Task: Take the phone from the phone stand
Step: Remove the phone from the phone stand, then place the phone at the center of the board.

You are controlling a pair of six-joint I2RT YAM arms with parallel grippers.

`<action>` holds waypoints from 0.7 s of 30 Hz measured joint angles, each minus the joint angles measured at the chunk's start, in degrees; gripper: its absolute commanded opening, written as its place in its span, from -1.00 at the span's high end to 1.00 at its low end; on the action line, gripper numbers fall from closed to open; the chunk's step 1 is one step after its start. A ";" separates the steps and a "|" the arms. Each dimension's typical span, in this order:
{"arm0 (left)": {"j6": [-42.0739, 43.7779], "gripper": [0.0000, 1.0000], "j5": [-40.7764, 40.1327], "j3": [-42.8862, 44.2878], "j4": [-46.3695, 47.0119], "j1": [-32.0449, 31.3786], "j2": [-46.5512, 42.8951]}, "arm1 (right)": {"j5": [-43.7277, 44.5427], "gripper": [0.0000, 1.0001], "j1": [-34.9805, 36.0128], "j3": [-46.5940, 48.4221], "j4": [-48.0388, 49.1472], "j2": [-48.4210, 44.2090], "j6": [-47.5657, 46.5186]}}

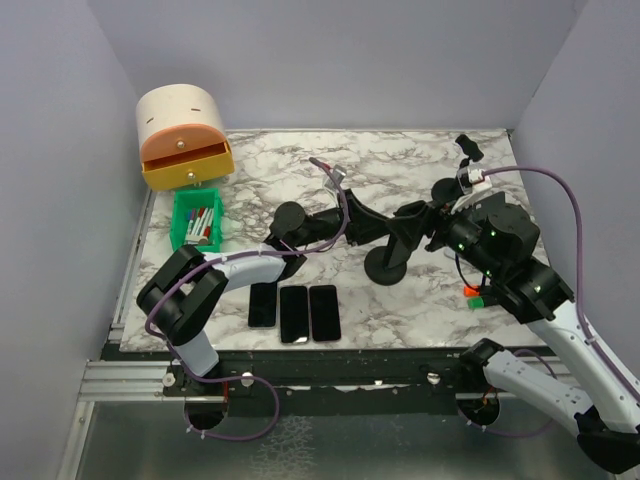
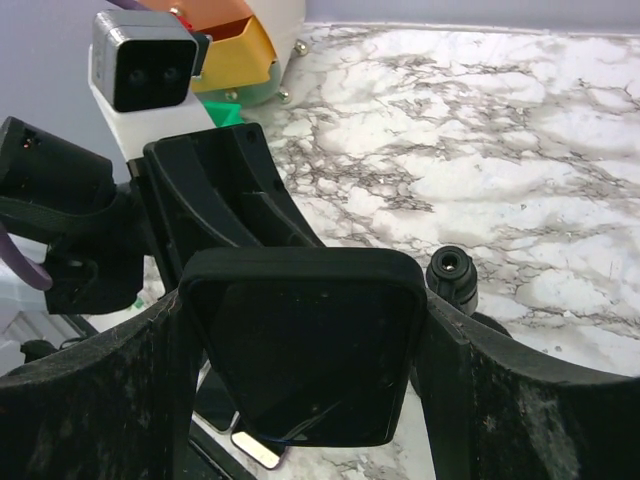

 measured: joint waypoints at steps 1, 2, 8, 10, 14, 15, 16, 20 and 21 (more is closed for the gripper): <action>0.24 1.00 0.00 0.15 -0.33 -0.02 0.00 | -0.24 1.00 0.02 0.15 0.04 0.04 0.13; 0.66 0.98 0.00 0.37 -0.79 -0.09 0.00 | -0.48 1.00 0.00 0.37 0.04 0.11 0.24; 2.40 0.32 -0.02 1.53 -2.99 -0.50 0.00 | -1.62 0.99 0.02 2.45 0.20 0.15 1.03; 3.02 0.19 -0.04 1.68 -3.74 -0.61 -0.15 | -2.38 0.99 0.00 3.78 0.13 0.17 1.09; 4.55 -0.03 -0.24 1.62 -7.10 -1.03 -0.87 | -3.67 0.99 0.00 6.84 -0.13 0.20 1.11; 4.81 -0.08 -0.35 1.51 -7.74 -1.05 -1.05 | -4.07 1.00 0.00 7.54 -0.39 0.17 1.11; 5.09 -0.14 -0.52 1.29 -8.41 -1.05 -1.38 | -4.46 0.99 0.00 8.20 -0.70 0.15 1.11; 6.43 -0.80 -1.64 0.11 -9.97 -1.14 -3.98 | -7.10 1.00 0.00 10.56 -2.73 -0.11 0.96; 6.71 -0.96 -1.95 -0.09 -10.19 -1.14 -4.74 | -7.72 1.00 0.00 11.06 -3.45 -0.31 0.92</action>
